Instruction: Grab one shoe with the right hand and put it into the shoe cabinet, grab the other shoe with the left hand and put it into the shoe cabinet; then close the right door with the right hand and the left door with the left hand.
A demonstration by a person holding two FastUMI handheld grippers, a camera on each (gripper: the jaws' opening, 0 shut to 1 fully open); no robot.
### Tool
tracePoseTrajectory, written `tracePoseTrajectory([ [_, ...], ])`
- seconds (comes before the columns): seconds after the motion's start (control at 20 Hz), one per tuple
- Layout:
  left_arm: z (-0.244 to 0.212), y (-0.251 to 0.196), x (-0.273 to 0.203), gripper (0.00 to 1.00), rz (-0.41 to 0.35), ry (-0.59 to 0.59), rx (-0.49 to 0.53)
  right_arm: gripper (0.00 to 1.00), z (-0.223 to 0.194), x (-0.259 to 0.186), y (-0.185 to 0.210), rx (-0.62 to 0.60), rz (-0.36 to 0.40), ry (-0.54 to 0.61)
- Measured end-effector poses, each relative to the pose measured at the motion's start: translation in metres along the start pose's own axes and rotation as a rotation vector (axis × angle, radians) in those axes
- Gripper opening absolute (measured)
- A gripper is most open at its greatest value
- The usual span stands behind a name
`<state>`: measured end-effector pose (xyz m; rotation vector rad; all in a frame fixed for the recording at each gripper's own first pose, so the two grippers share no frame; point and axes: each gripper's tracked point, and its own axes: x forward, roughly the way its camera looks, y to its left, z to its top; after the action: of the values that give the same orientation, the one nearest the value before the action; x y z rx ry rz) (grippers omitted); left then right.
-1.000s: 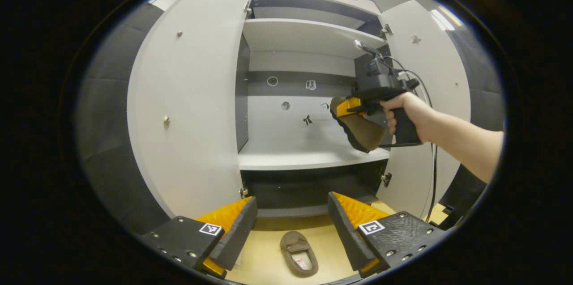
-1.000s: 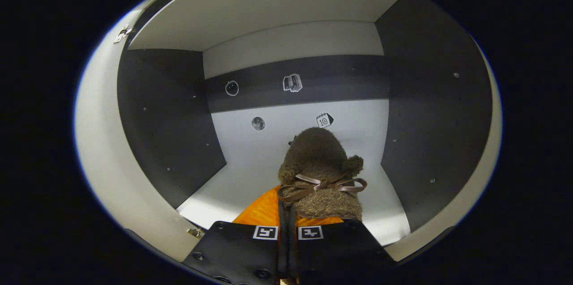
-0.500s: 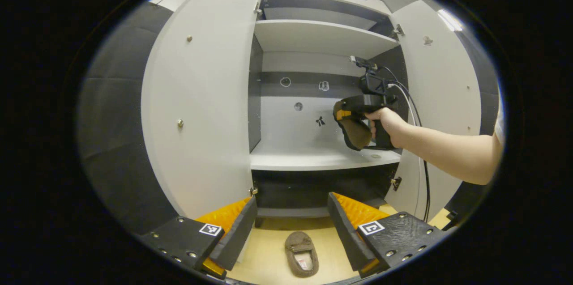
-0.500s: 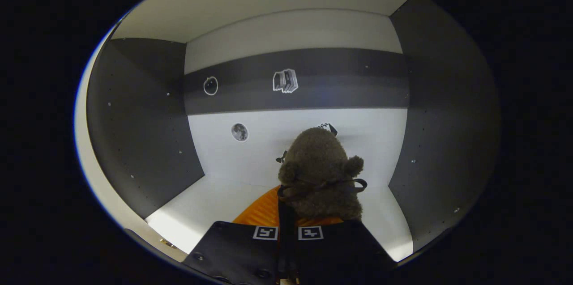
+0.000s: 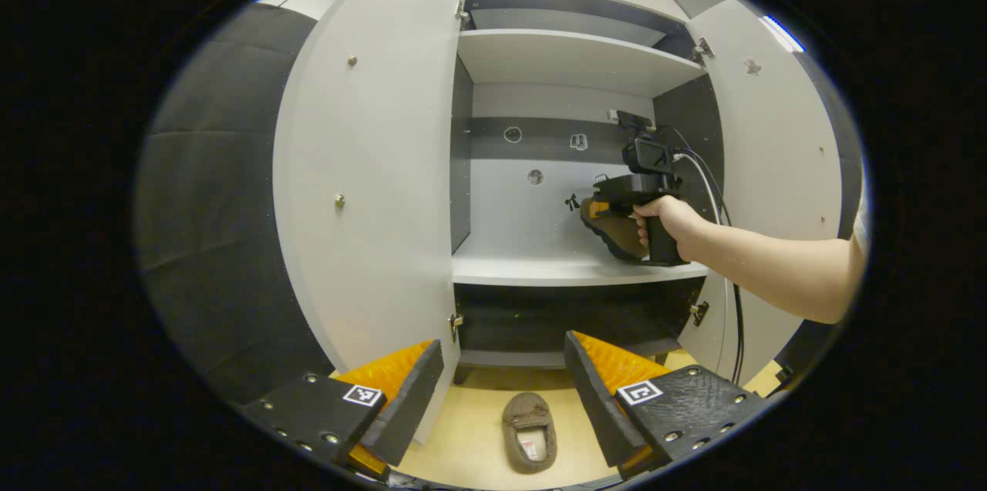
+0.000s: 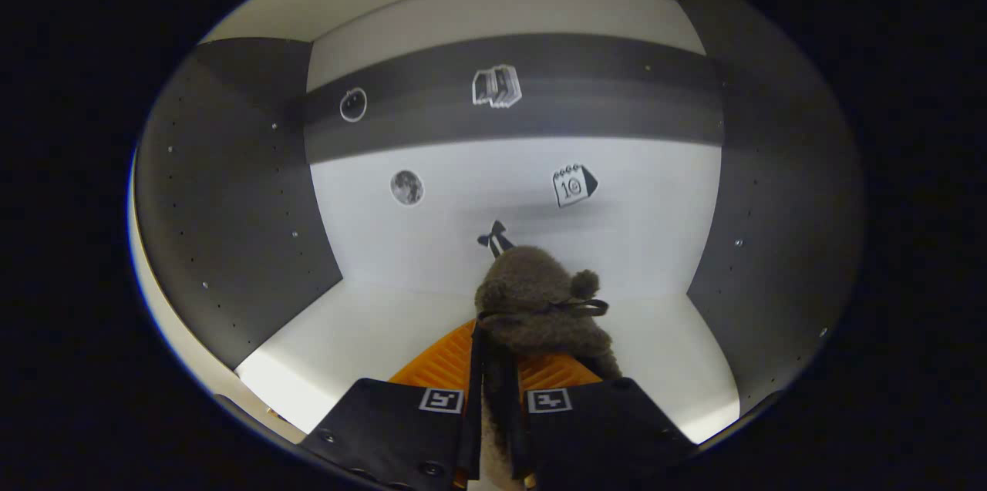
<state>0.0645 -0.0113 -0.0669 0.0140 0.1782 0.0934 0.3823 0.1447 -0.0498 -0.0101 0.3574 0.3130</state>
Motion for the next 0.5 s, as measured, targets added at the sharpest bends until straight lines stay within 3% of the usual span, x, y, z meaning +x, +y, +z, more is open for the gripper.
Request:
tracePoseTrajectory([
  [0.1, 0.000, 0.000, 0.001, 0.94, 0.003, 0.002, -0.001, 0.37, -0.005, -0.002, 0.010, 0.020, 0.038, 0.032],
  [0.15, 0.000, -0.001, 0.002, 0.94, 0.002, 0.000, -0.002, 0.55, -0.005, -0.006, 0.011, 0.029, 0.040, 0.040],
  [0.2, -0.001, -0.002, 0.002, 0.94, 0.000, 0.000, 0.001, 0.63, -0.007, -0.010, 0.014, 0.043, 0.049, 0.067],
  [0.25, 0.000, -0.004, 0.003, 0.94, -0.001, 0.000, 0.006, 0.80, -0.008, -0.015, 0.021, 0.069, 0.068, 0.091],
  [0.3, 0.001, -0.006, 0.004, 0.94, -0.002, -0.003, 0.011, 0.82, -0.010, -0.019, 0.027, 0.099, 0.087, 0.122],
  [0.4, 0.001, -0.011, 0.004, 0.94, -0.007, -0.005, 0.018, 0.99, -0.013, -0.029, 0.032, 0.140, 0.108, 0.168],
  [0.45, 0.000, -0.013, 0.004, 0.94, -0.007, 0.000, 0.022, 0.93, -0.016, -0.034, 0.033, 0.156, 0.108, 0.196],
  [0.5, -0.003, -0.015, 0.004, 0.94, -0.007, 0.005, 0.024, 0.98, -0.017, -0.038, 0.035, 0.173, 0.125, 0.220],
])
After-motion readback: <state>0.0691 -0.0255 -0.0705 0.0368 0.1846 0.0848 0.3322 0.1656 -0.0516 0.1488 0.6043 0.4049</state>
